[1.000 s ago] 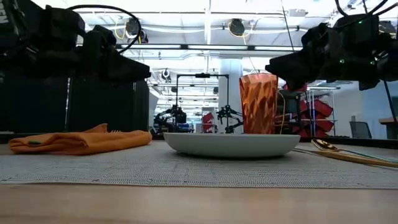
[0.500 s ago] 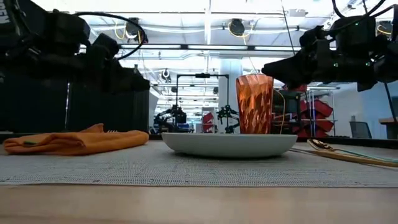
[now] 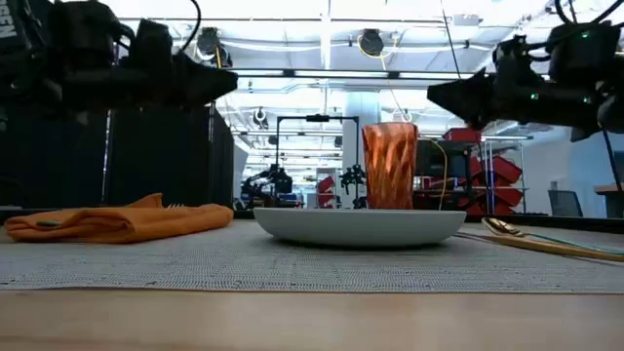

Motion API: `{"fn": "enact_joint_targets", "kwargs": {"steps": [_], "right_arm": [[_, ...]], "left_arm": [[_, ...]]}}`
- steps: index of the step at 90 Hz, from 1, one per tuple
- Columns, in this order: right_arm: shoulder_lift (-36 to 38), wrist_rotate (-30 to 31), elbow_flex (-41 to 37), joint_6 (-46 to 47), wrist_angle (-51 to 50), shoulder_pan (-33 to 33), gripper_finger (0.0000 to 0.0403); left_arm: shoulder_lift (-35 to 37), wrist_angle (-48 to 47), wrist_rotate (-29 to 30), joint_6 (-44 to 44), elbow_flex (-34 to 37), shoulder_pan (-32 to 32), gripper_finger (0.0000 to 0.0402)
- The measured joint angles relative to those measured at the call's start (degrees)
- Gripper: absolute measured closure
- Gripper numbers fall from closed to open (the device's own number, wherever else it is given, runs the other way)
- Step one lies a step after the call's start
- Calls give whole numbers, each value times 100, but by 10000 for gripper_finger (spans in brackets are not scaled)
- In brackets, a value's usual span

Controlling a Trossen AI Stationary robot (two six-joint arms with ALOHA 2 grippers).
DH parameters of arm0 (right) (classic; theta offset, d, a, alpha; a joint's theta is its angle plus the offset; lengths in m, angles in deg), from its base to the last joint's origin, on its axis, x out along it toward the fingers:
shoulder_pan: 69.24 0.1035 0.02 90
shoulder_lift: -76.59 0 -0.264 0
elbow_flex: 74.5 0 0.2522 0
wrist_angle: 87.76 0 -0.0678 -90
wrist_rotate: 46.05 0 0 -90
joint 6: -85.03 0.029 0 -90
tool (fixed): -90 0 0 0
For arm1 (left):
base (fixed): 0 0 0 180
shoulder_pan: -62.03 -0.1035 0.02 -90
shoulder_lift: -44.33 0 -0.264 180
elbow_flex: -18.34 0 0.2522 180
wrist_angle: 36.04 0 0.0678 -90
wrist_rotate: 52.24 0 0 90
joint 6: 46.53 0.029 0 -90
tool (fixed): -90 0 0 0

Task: Set table place
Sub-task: Return to Home Position

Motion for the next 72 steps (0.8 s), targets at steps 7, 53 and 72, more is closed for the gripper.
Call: {"fn": "enact_joint_targets", "kwargs": {"steps": [7,53,72], "right_arm": [[348,-54,7,7,-146,-30,271],[2381,-78,11,128,-701,-32,271],[2925,-75,20,100,-689,-27,271]], "left_arm": [[0,-209,1,-2,0,-72,268],[249,28,-50,241,4,-128,268],[872,719,160,393,4,-128,268]]}}
